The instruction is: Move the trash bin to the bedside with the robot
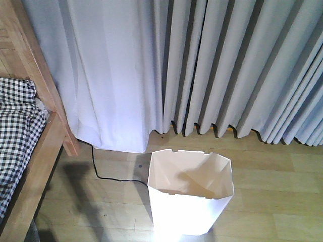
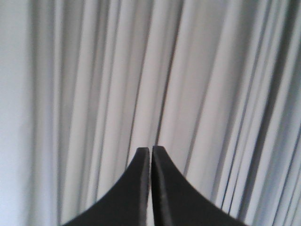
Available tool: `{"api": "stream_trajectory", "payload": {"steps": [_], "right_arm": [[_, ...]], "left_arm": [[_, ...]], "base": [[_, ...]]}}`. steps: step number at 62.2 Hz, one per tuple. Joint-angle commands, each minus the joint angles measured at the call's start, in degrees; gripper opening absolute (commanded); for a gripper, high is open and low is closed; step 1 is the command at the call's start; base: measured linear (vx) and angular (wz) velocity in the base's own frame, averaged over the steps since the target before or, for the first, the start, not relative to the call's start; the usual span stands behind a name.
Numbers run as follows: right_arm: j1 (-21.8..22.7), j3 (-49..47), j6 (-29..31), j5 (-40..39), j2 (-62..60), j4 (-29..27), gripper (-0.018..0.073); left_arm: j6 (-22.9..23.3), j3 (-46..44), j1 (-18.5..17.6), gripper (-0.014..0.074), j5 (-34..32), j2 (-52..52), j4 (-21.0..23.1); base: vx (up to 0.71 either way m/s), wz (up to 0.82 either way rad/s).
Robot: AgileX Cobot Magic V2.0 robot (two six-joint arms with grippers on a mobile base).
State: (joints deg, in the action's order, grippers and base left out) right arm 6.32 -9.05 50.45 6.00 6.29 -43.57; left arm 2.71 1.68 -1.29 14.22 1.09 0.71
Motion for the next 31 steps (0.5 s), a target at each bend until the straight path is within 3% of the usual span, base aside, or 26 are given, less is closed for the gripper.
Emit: {"api": "stream_trajectory", "payload": {"steps": [1,7,14,21,31], "right_arm": [[0.3,-1.6,-20.6,-1.6,0.6,18.3,-0.0011],[0.3,-1.6,-37.3,-2.3,0.6,33.6,-0.0011],[0.3,1.7,-45.9,-5.0,0.6,43.6,-0.0011],[-0.3,7.0,-48.9,-9.7,-0.2,45.2,-0.0011],[-4.5,11.6,-49.1,-10.1,-6.1,45.2,-0.0011]], "left_arm": [[0.5,1.7,-0.3,-0.0006,-4.2,0.6,0.2],[0.5,1.7,-0.3,-0.0006,-4.2,0.6,0.2],[0.5,1.7,-0.3,-0.0006,-4.2,0.6,0.2],[0.5,1.7,-0.3,-0.0006,-4.2,0.6,0.2],[0.5,1.7,-0.3,-0.0006,-4.2,0.6,0.2]], "base": [[0.0,0.0],[0.0,0.0],[0.0,0.0],[0.0,0.0],[0.0,0.0]]}}
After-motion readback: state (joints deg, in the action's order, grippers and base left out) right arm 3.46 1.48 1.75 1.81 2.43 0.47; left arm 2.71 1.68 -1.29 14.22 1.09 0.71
